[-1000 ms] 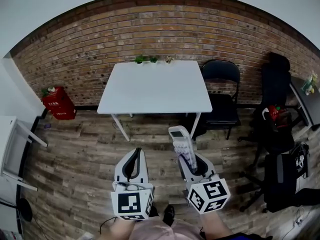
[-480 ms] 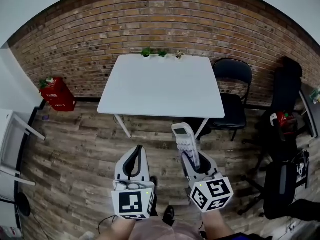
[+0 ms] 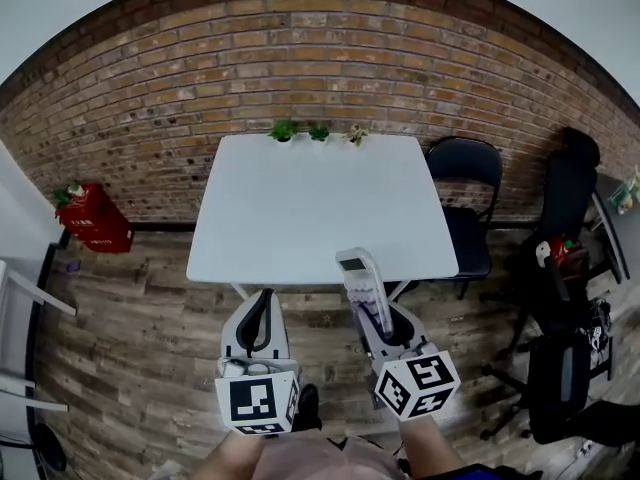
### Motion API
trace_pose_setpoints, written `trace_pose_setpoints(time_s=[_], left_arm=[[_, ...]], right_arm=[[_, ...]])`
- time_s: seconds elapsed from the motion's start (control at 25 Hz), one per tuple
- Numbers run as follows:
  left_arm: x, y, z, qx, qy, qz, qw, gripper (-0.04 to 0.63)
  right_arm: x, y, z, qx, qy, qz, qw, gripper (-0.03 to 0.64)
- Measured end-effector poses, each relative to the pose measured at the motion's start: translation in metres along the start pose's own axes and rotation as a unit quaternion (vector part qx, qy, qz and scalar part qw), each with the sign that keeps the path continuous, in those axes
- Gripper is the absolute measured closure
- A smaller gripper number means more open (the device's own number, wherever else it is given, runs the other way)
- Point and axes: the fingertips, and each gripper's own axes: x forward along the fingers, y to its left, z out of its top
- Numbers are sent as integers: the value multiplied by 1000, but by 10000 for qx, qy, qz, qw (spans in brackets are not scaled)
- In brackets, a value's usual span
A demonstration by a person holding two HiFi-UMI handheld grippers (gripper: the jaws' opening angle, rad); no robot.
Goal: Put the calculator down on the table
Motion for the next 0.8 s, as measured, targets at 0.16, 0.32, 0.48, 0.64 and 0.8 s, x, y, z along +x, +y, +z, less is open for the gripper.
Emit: trace_pose_setpoints(time_s=[0.16, 0.32, 0.48, 0.64, 0.8], left_arm=[[30, 10, 12, 36, -155, -170, 9997, 580], [53, 14, 16, 86, -186, -339, 9992, 580], [72, 13, 13, 126, -152, -441, 9988, 580], [93, 9, 4, 145, -9, -555, 9984, 580], [123, -4, -7, 190, 147, -675, 9974, 580]], right_arm=[[27, -4, 23, -18, -194, -147, 9997, 483], [45, -8, 36, 13, -275, -240, 9993, 483], [58, -18, 43, 76, -319, -326, 9989, 483], [68, -33, 45, 170, -328, -446, 9983, 483], [86, -56, 46, 275, -265, -486, 9981, 483]])
